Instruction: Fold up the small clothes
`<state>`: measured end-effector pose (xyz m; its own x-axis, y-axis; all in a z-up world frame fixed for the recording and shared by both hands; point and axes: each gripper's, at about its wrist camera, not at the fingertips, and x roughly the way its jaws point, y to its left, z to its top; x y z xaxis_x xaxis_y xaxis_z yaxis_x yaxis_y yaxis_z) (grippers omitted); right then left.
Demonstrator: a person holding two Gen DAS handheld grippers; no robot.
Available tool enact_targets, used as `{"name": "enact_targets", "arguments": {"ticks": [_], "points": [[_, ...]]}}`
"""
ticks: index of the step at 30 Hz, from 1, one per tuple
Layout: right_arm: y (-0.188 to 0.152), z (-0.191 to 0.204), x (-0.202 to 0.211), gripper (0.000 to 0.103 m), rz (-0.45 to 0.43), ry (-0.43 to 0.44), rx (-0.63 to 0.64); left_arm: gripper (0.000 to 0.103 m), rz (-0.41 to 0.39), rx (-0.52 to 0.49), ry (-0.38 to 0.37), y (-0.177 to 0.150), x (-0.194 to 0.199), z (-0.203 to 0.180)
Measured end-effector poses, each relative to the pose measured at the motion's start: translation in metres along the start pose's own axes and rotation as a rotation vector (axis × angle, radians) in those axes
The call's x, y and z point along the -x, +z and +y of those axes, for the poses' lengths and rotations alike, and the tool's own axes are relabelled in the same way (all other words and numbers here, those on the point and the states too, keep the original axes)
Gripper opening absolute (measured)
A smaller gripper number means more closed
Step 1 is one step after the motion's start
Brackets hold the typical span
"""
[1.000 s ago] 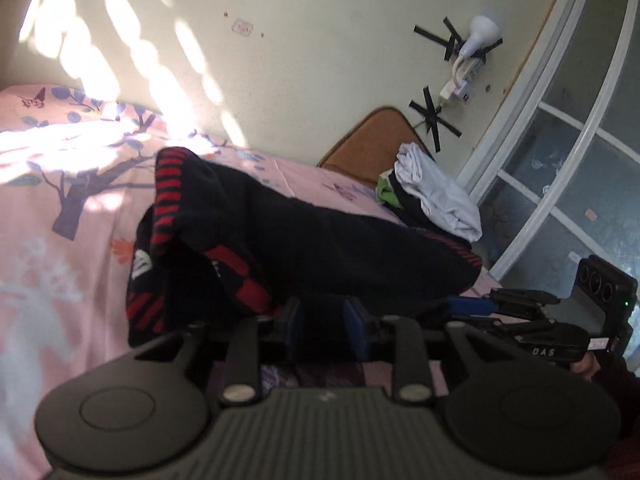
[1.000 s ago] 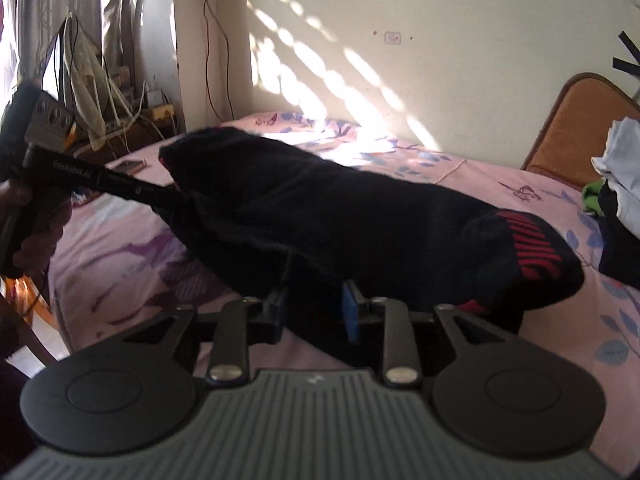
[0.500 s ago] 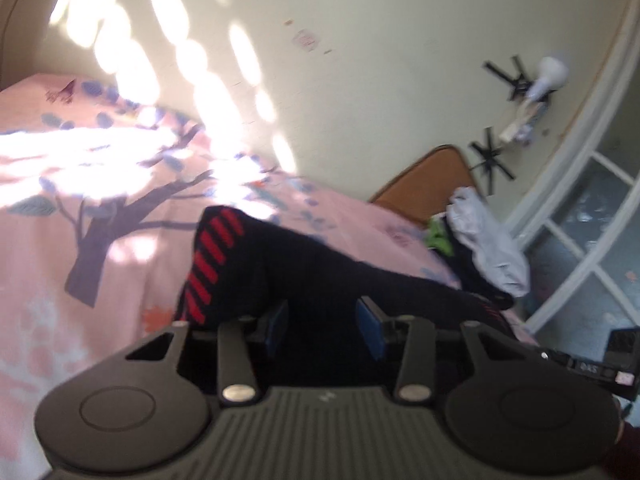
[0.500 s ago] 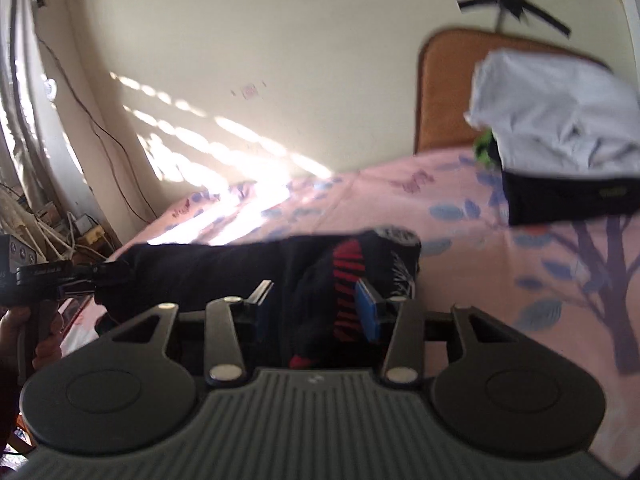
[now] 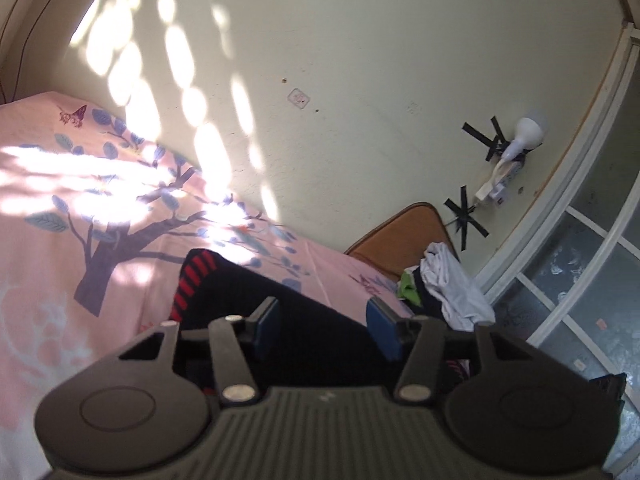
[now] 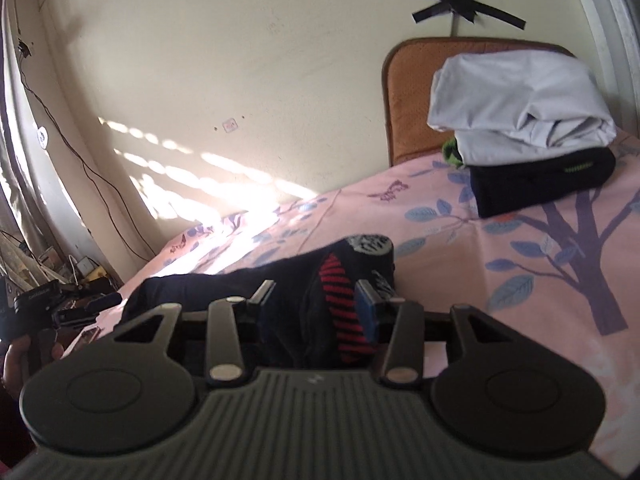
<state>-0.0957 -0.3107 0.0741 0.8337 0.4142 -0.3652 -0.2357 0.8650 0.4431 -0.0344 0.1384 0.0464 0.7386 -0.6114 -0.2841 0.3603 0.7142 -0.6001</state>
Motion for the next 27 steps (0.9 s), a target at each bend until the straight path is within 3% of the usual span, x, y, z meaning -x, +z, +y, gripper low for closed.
{"name": "enact_targets", "arguments": {"ticks": [6,9,10,12,13,16,19,27], "points": [[0.017,0.051,-0.060,0.045,0.069,0.128,0.030,0.052,0.082,-0.005,-0.055,0.002,-0.053,-0.012],[0.009,0.071,-0.108,0.043,0.158,0.166,0.029,0.050,0.157,0.022,0.003,-0.005,-0.085,0.000],[0.006,0.074,-0.123,0.038,0.194,0.162,0.025,0.050,0.173,0.028,0.019,-0.008,-0.090,0.006],[-0.004,0.069,-0.149,0.018,0.233,0.055,0.058,0.047,0.175,0.031,0.016,-0.012,-0.091,0.015],[-0.008,0.058,-0.154,0.000,0.226,0.035,0.031,0.046,0.174,0.032,0.016,-0.013,-0.088,0.017],[-0.015,0.016,-0.144,0.000,0.189,0.154,-0.196,0.046,0.163,0.008,0.023,-0.019,-0.081,0.017],[-0.025,0.014,-0.121,0.004,0.148,0.133,-0.188,0.050,0.145,-0.033,0.030,-0.026,-0.075,0.011],[-0.044,-0.006,-0.077,0.013,0.113,0.169,-0.263,0.076,0.107,-0.196,0.051,-0.045,-0.071,-0.011]]}}
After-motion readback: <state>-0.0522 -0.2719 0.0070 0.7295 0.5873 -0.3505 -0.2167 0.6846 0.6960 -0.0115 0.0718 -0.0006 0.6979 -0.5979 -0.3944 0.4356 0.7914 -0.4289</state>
